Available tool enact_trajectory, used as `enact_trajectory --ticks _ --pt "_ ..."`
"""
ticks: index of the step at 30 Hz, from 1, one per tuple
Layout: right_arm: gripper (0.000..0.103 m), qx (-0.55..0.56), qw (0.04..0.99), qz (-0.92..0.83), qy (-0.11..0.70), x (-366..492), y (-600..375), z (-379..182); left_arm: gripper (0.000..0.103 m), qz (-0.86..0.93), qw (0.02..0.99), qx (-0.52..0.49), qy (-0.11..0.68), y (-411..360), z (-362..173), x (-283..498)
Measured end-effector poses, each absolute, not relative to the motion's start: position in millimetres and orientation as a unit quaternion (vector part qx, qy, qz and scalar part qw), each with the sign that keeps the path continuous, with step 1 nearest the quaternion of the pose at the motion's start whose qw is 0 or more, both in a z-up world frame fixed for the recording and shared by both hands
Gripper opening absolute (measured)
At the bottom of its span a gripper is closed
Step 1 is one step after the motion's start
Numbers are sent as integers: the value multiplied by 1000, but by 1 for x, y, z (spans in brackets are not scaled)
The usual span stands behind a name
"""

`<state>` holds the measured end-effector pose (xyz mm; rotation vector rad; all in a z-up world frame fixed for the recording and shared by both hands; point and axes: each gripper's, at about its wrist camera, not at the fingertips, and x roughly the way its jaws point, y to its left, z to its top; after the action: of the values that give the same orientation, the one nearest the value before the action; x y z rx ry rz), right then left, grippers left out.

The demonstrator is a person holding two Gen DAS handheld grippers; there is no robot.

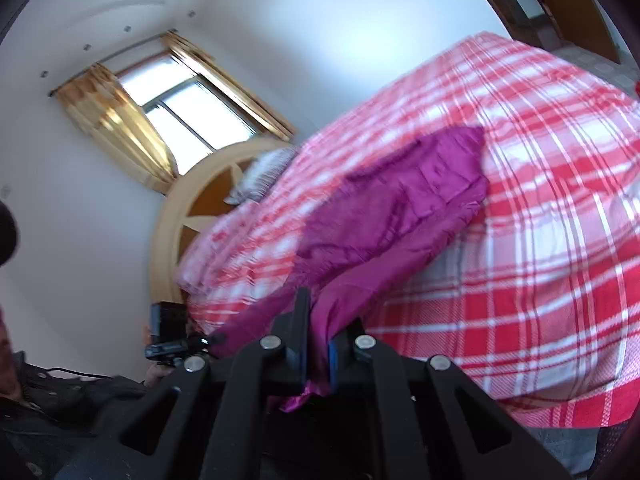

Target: Fold large clothes

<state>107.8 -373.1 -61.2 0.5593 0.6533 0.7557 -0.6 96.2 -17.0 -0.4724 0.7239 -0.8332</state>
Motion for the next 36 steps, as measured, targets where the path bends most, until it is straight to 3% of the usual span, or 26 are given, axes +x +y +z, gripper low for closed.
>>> enact_trajectory --ticks 3,8,17,27,30,32,36 --pt "11 268 844 371 281 102 -376 -40 4 -409 829 -219 312 94 9 -2" --pt "11 262 857 357 263 126 -384 -23 4 -410 829 -231 301 105 6 41" --pt "10 306 857 298 289 269 -396 -15 4 -361 843 -248 312 136 -14 203" --pt "13 317 844 206 380 417 -378 -89 8 -241 865 -234 372 167 -45 301" --pt "14 297 848 188 397 435 -372 -111 29 -185 881 -192 391 169 -59 305" --pt "14 298 847 176 403 442 -374 -124 82 -149 891 -186 386 177 -64 302" --pt "16 292 844 163 420 449 -375 -141 85 -103 888 -249 373 196 -72 303"
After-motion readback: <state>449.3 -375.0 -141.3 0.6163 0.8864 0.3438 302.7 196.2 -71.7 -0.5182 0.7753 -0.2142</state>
